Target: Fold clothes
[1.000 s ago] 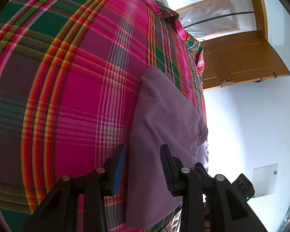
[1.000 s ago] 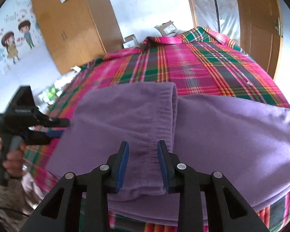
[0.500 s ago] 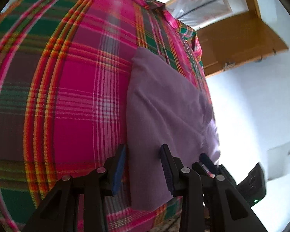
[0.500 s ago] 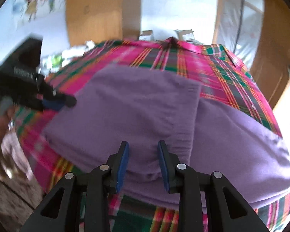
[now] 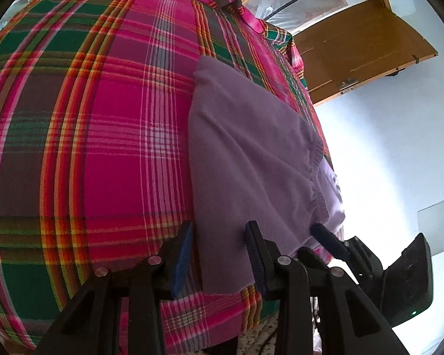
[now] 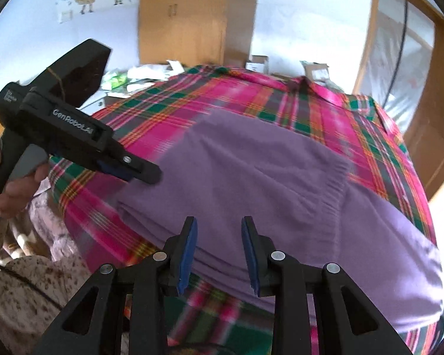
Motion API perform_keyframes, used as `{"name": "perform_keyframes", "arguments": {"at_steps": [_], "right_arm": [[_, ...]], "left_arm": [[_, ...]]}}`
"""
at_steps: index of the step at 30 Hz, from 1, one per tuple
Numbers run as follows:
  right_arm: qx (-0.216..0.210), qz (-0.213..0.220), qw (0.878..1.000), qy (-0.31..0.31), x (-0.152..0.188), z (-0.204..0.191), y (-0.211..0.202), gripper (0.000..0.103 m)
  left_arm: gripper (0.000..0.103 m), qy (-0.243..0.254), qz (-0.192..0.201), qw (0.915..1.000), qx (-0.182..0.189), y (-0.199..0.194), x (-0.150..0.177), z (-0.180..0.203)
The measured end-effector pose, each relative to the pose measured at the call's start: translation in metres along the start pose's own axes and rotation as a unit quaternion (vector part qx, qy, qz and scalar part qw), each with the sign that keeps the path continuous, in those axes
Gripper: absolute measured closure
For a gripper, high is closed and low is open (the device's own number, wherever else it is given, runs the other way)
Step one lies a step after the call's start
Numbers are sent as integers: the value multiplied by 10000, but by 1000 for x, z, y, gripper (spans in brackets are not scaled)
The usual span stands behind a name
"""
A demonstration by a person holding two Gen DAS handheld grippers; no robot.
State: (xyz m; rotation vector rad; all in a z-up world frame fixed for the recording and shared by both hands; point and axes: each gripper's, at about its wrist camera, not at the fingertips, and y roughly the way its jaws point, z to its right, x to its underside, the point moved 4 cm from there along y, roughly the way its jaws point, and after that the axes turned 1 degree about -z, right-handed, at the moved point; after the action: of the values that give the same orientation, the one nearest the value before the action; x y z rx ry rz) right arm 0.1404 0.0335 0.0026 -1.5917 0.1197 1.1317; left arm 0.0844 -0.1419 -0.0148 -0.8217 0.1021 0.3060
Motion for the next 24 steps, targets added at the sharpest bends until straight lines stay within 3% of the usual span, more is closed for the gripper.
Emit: {"name": "perform_keyframes", "arguments": {"at_steps": [10, 12, 13, 15, 21, 24], "right_arm": [[-728, 90, 9973, 32, -8, -27, 14, 66], [-799, 139, 9967, -2, -8, -31, 14, 55], [-822, 173, 9965, -3, -8, -33, 14, 40], [-863, 251, 9960, -15, -9, -37, 14, 35], [-533, 310, 9967, -524, -11, -56, 19, 35], [-42, 405, 9943, -984, -10, -70, 23, 35]], "left_arm": [[67, -491, -365, 9958, 682, 0, 1, -9], [67, -542, -380, 9950, 748, 1, -1, -7], [67, -541, -382, 9947, 786, 0, -2, -6], [67, -534, -388, 9941, 860, 0, -3, -2], [67, -579, -401, 9913, 1110, -1, -9, 10], [67, -576, -412, 9915, 1090, -1, -9, 13]]}}
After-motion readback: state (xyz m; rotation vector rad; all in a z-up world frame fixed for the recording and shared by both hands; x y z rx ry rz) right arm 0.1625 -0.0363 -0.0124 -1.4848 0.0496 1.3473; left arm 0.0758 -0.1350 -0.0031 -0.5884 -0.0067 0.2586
